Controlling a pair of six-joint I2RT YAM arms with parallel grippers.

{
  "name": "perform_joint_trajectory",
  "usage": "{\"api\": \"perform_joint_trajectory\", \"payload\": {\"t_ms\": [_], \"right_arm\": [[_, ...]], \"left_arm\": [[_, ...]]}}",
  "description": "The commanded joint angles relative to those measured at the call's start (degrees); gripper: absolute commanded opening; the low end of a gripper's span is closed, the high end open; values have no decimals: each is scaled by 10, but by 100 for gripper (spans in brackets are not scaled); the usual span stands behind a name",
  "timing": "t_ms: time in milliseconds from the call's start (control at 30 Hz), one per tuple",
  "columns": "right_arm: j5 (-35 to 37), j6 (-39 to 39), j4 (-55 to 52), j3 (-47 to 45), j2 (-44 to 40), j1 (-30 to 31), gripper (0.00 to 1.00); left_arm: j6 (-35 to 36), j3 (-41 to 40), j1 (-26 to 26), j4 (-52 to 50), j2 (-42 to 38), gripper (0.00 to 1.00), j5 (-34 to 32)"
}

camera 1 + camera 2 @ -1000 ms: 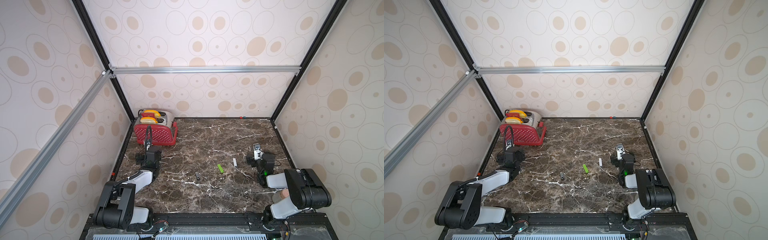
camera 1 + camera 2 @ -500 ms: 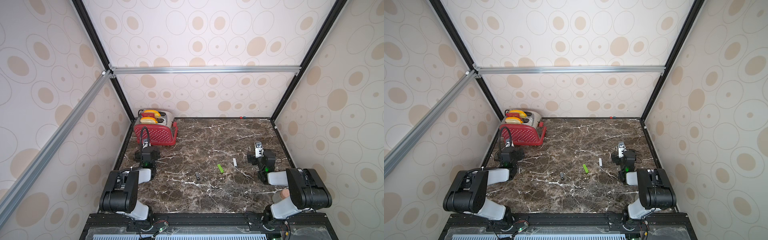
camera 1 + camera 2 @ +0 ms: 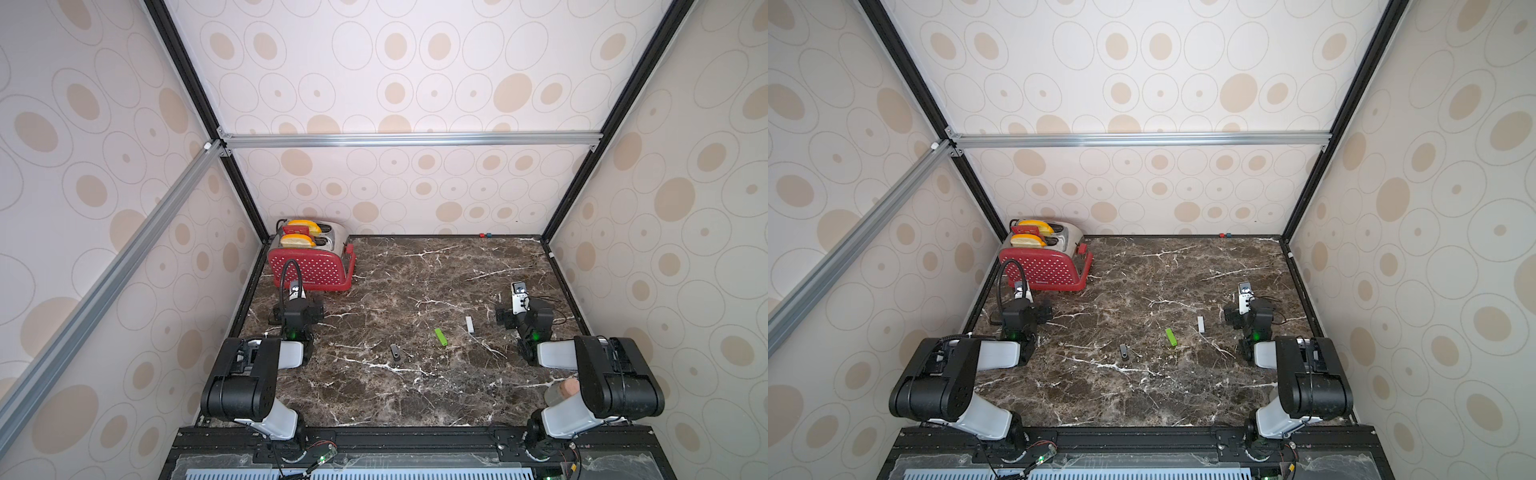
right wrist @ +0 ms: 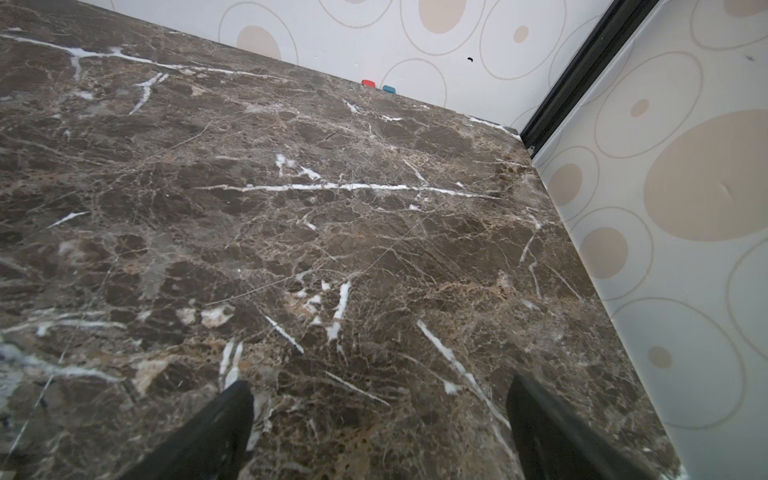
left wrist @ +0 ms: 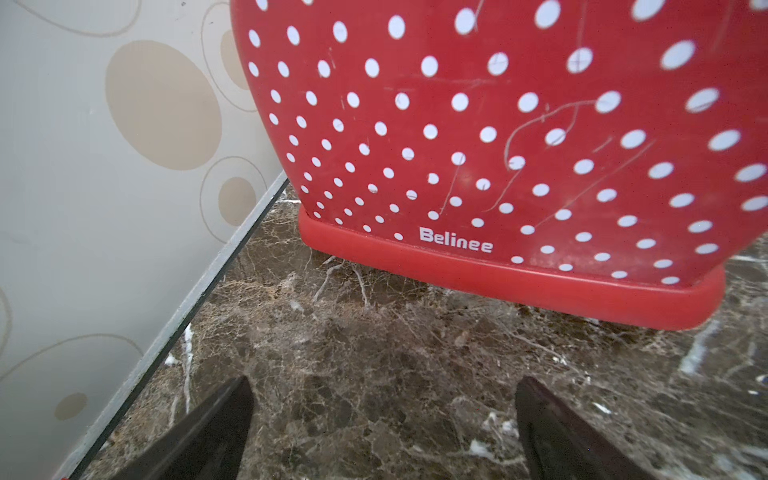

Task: Close the usb drive cover
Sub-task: Reset both arms

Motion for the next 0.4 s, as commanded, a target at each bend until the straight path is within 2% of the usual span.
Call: {"api": "perform_joint_trajectory", "payload": {"t_ms": [0,367], "right_arm": [[-9,7,-13,9,-6,-2,99],[-9,8,-13,9,-5,-3,99]], "left_arm": [[10,0,3,23,-2,99,3],[9,6,5,15,0,99,9]]}}
